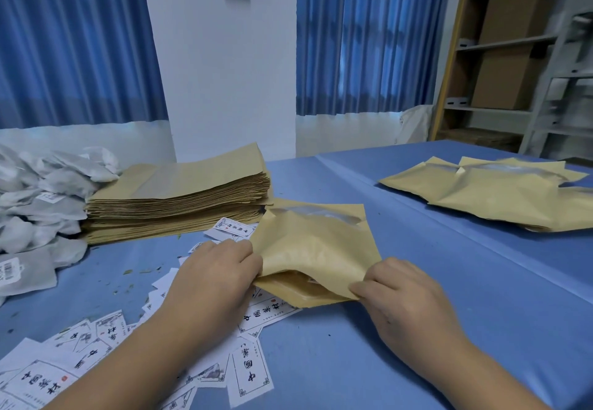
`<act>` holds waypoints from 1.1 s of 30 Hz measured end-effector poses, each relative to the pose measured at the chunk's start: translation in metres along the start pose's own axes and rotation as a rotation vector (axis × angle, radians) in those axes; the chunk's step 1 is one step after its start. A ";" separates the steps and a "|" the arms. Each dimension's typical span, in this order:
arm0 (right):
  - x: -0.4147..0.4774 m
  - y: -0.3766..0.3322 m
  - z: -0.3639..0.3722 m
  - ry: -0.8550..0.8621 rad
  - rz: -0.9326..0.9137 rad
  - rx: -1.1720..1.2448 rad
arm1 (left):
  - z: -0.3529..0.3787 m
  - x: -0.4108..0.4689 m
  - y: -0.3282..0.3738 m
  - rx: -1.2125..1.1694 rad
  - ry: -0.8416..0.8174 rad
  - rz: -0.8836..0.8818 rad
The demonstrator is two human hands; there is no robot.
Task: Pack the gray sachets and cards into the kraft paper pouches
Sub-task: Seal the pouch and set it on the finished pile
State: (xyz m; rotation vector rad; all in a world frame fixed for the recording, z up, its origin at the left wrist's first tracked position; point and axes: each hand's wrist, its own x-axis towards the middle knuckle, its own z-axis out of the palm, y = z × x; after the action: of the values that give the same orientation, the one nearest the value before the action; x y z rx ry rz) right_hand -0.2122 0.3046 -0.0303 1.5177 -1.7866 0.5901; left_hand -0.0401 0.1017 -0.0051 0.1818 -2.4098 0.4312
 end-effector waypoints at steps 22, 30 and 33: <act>0.003 -0.002 0.005 0.014 0.003 -0.119 | 0.005 0.032 0.045 -0.012 -0.130 0.165; 0.004 -0.004 0.005 0.007 -0.027 -0.143 | 0.015 0.039 0.062 -0.047 -0.109 0.145; 0.003 -0.004 0.007 0.038 -0.036 -0.147 | 0.018 0.037 0.069 -0.085 -0.058 0.102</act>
State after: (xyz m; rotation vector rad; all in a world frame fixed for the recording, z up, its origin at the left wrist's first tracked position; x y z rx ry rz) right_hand -0.2101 0.2966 -0.0329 1.4264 -1.7301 0.4564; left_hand -0.0956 0.1588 -0.0120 0.0341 -2.4967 0.3731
